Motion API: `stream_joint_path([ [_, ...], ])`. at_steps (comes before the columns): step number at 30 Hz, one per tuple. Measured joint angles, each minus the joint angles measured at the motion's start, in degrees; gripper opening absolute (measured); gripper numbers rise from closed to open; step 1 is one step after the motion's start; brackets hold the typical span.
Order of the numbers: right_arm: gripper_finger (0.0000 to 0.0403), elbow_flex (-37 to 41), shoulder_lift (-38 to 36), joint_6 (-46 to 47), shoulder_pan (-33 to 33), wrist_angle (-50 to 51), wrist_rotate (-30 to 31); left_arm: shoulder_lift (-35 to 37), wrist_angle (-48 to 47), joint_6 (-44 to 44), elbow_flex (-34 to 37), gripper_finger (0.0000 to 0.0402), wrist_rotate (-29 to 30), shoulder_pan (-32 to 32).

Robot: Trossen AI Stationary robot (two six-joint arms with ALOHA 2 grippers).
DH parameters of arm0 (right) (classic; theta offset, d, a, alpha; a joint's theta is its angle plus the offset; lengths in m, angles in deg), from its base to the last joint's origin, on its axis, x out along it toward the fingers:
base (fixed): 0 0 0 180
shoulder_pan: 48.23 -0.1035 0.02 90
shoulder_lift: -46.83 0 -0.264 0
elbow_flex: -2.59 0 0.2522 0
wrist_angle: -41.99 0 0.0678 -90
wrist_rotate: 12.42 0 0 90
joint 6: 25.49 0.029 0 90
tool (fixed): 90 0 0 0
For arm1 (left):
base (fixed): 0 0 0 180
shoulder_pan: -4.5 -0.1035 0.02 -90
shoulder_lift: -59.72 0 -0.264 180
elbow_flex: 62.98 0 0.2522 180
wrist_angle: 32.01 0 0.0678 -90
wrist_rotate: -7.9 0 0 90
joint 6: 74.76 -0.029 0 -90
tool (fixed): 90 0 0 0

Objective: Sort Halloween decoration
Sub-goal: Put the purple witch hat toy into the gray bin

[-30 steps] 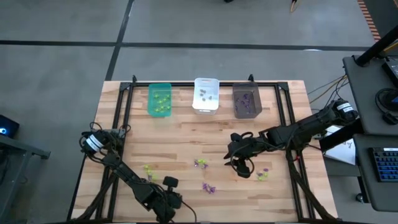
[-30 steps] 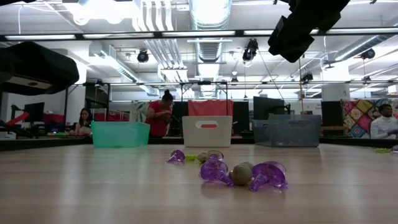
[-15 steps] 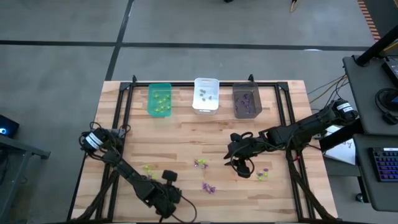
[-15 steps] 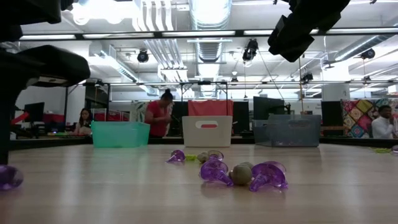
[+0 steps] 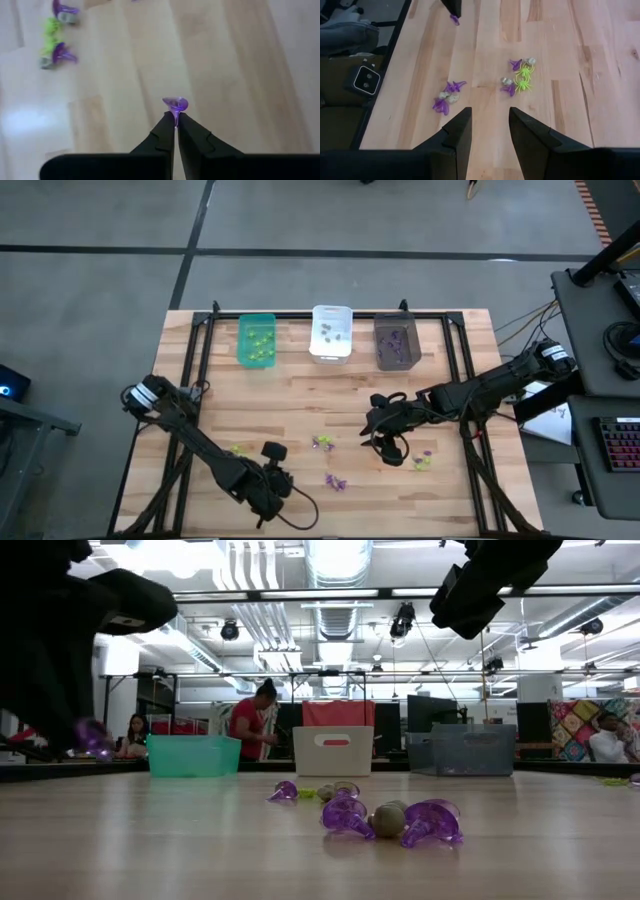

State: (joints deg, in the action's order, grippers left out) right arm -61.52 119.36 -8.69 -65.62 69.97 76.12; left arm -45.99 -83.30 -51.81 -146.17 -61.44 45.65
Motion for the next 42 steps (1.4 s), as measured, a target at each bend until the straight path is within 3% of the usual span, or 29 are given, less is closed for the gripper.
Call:
stream_joint_path([
  [7, 0.0123, 1.66, -0.02, -5.34, 0.0, -7.18, 0.08, 4.5, -0.15, -7.01, 0.39, 0.0001, 6.32, -2.74],
  [11, 0.0123, 2.91, -0.02, -9.17, 0.0, -11.6, 0.81, 9.08, 5.07, -13.24, 2.57, 0.0, 10.7, -5.12],
  [20, 0.0123, 7.11, -0.02, -18.01, 0.0, -27.36, 2.2, 20.19, 46.61, -30.48, 19.84, 0.0, 11.41, -11.52],
  [25, 0.0123, 9.75, -0.02, -22.44, 0.01, -39.12, 6.1, 21.36, 70.99, -35.07, 28.76, 0.0, 9.76, -13.46],
  [29, 0.0123, 10.91, 1.6, -25.68, 0.02, -49.29, 6.12, 20.65, 82.98, -37.31, 32.59, 0.0, 9.17, -14.29],
  [36, 0.0123, 8.86, 9.16, -29.53, 0.6, -62.39, 6.03, 20.55, 88.47, -38.93, 33.77, 0.0, 5.53, -15.91],
  [42, 0.0123, 4.8, 13.05, -30.33, 3.06, -62.77, 6.05, 20.55, 88.53, -40.68, 33.55, 0.0, 5.29, -16.36],
])
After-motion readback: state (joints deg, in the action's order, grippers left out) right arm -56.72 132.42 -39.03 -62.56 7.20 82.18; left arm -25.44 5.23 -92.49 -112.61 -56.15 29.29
